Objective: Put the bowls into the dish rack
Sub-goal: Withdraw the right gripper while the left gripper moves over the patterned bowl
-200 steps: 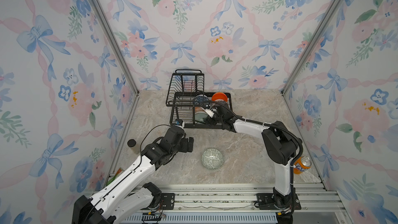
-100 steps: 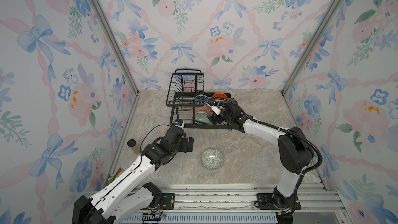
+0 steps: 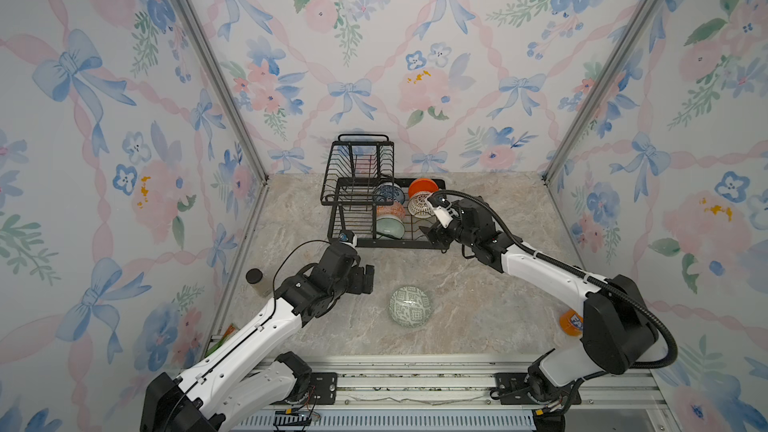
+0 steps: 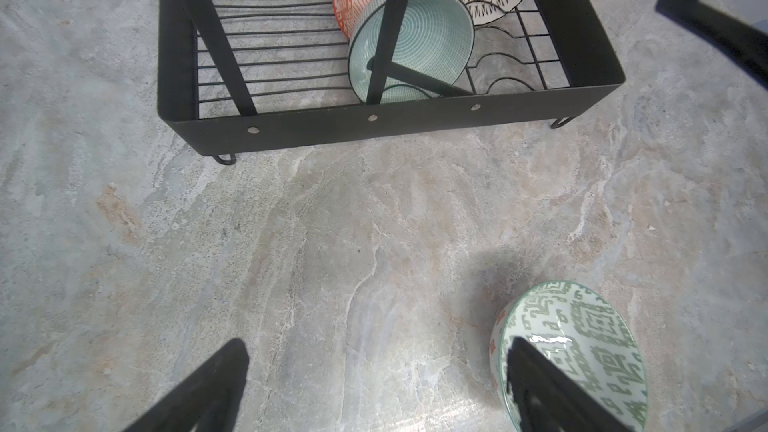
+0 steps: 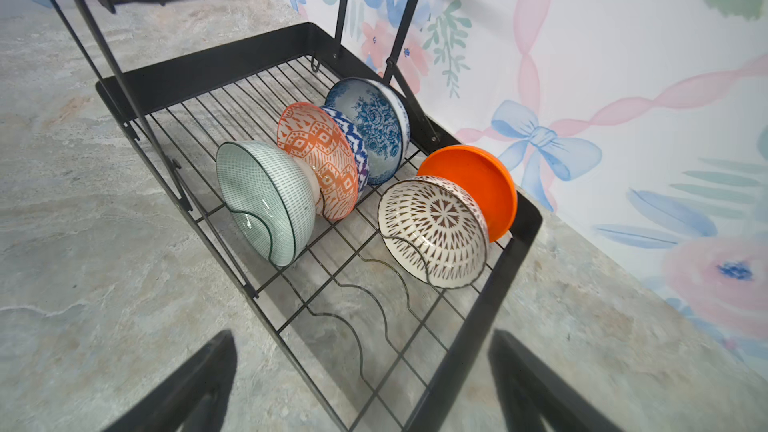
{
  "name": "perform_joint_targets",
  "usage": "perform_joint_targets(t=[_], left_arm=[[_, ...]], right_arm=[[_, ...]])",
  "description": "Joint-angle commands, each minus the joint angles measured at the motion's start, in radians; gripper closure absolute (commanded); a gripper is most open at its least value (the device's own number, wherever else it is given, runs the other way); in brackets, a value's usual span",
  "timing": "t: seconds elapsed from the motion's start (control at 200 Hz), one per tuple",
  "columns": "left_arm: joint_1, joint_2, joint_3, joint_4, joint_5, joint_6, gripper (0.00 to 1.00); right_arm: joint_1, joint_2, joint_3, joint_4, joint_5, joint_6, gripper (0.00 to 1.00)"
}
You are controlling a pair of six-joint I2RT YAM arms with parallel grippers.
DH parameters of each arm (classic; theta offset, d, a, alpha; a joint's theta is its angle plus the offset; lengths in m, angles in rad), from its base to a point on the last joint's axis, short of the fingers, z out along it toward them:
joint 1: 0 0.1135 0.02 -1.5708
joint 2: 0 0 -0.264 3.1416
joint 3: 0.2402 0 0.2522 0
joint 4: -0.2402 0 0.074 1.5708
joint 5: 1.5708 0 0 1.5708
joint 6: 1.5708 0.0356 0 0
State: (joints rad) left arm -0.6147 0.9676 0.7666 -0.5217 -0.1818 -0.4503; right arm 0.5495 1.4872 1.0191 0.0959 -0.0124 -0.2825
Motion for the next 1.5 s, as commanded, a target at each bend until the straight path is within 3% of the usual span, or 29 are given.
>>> perform_joint_targets(t=[0.0,0.135,0.24,0.385,0.62,1.08,1.35,1.495], left_arm=[[0.003,0.002,0.001,0.007,-0.005,-0.006,0.02],[0.003,0.008,0.007,0.008,-0.008,-0.005,0.02],[0.001,0.013,0.013,0.006,-0.010,-0.003,0.02],[0.001,0.016,0.015,0.003,0.014,0.010,0.02],[-0.008,0.032,0.023,-0.057,0.078,0.015,0.02],[-0.184,0.162,0.040,-0.080,0.106,-0.063,0.02],[-0.221,0.270,0.064,-0.035,0.133,-0.078,0.03],[-0.230,0.319,0.071,0.004,0.165,-0.074,0.08]], right_arm=[[-0.006,-0.114,-0.071,0.040,0.106,0.076,0.03],[-0.008,-0.242,-0.099,-0.052,0.221,0.147,0.03],[-0.025,-0.294,-0.031,-0.265,0.258,0.251,0.03],[-0.069,-0.305,0.070,-0.541,0.208,0.329,0.03],[-0.164,-0.314,0.160,-0.787,0.020,0.364,0.03],[-0.198,-0.283,0.171,-0.818,-0.028,0.352,0.03],[-0.197,-0.281,0.158,-0.801,-0.046,0.350,0.03],[-0.197,-0.289,0.151,-0.799,-0.049,0.346,0.03]])
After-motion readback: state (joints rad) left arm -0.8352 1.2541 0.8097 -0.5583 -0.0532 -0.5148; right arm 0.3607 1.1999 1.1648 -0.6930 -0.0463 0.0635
